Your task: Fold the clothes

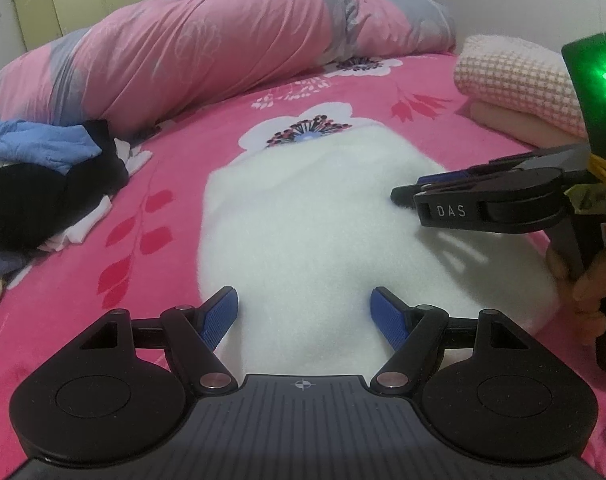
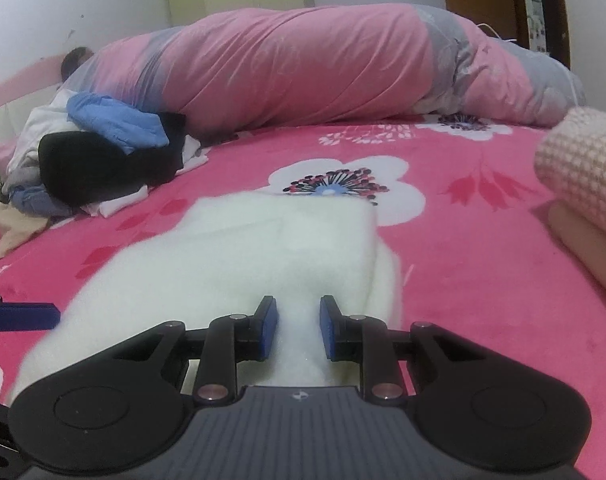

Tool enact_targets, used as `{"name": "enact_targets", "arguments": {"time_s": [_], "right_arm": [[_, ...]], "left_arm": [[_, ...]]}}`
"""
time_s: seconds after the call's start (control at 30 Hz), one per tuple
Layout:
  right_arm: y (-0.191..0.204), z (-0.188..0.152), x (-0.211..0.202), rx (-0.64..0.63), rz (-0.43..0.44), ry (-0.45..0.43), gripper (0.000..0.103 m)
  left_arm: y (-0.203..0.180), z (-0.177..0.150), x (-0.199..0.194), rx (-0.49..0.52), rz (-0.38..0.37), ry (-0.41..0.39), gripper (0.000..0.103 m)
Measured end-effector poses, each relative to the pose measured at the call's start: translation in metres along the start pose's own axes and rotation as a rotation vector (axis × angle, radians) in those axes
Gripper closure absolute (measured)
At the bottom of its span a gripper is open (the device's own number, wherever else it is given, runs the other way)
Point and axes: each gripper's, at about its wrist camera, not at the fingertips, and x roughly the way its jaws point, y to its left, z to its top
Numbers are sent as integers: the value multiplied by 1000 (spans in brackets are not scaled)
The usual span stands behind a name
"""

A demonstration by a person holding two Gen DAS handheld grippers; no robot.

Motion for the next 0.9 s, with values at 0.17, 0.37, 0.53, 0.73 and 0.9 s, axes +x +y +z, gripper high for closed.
{"name": "enact_targets", "arguments": {"time_s": [0.17, 0.37, 0.53, 0.73, 0.9], "right_arm": [[0, -1, 0, -1, 1, -11, 79], [2, -1, 1, -3, -9, -9, 79], [5, 0, 0, -9, -26, -6, 78], [2, 8, -3, 21, -15, 15, 77], [-40, 19, -36, 269, 76, -36, 57]], "left_arm": [[1, -2, -1, -2, -9, -13, 28], [4, -4, -2, -17, -23, -12, 28], [10, -8, -5, -27, -57, -23, 28], [36, -16, -33, -159, -163, -117, 26], [82, -26, -39, -319, -272, -135, 20]]}}
